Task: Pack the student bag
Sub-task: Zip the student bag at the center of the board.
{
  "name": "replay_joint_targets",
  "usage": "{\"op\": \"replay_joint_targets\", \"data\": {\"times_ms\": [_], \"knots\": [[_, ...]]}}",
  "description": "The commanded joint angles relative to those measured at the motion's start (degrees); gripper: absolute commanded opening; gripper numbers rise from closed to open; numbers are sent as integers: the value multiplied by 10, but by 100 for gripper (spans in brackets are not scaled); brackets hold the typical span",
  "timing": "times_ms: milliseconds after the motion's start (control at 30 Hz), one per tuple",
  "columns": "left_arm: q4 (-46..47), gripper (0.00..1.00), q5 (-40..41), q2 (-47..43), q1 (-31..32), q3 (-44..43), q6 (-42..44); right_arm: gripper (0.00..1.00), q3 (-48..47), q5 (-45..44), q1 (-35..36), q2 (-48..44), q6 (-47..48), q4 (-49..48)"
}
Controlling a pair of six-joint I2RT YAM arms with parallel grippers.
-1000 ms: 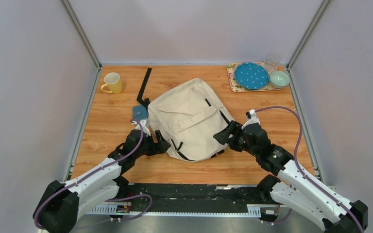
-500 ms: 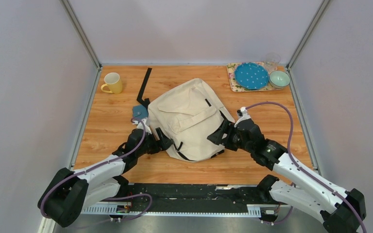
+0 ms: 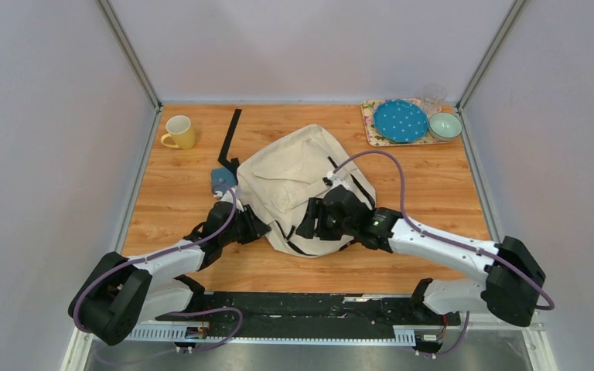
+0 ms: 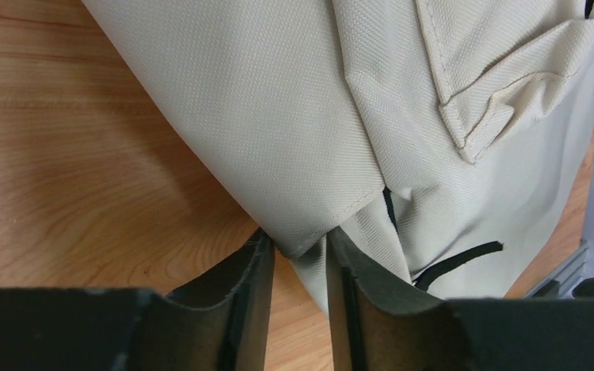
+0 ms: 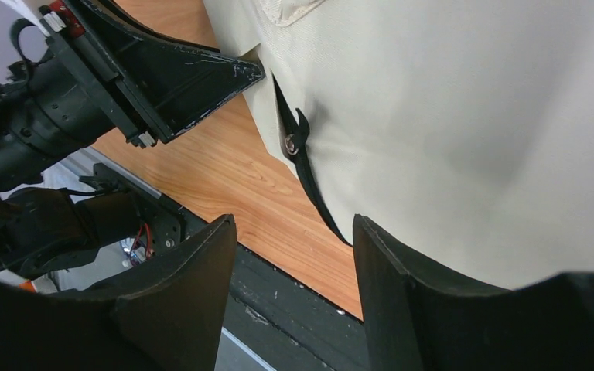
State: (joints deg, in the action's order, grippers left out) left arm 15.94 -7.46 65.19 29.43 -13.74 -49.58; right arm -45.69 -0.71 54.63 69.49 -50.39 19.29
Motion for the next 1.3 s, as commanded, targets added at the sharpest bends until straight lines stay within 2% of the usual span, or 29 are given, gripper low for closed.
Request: {"op": "replay_joint_targets", "data": {"times_ms": [0, 33, 267, 433, 600, 833, 933, 967, 1000, 1033, 1067, 1100, 1200, 1267], "knots": [[24, 35, -25, 0, -1, -9, -3, 59, -60, -11, 17, 70, 14, -44], [24, 31, -26, -1, -1, -9, -3, 59, -68, -10, 19, 84, 15, -44], [31, 21, -30, -17, -1, 3, -8, 59, -109, -34, 20, 162, 21, -37], [37, 13, -31, -22, 0, 10, -10, 55, -121, -31, 20, 199, 20, -37], [45, 9, -37, -22, -2, 15, -17, 45, -111, -31, 21, 216, 6, -82], [55, 5, -47, -19, -2, 19, -23, 41, -128, -54, 25, 238, 9, -87], [54, 5, -49, -20, -2, 19, -24, 22, -129, -54, 25, 245, 9, -86], [52, 7, -50, -23, -2, 19, -24, 12, -127, -56, 24, 244, 11, -87], [45, 13, -50, -26, -2, 19, -20, 8, -123, -58, 26, 239, 10, -90], [40, 34, -48, -30, -2, 17, -17, 4, -116, -60, 25, 236, 10, -91], [31, 44, -47, -42, -3, 14, -13, 0, -113, -64, 24, 232, 10, -92], [9, 59, -42, -49, -2, 12, -11, 0, -110, -65, 25, 229, 11, -92], [-52, 72, -13, -87, -3, -7, -4, 0, -98, -67, 25, 223, 8, -98], [-84, 76, 1, -113, -2, -21, -11, 0, -86, -66, 26, 217, 4, -104]]}}
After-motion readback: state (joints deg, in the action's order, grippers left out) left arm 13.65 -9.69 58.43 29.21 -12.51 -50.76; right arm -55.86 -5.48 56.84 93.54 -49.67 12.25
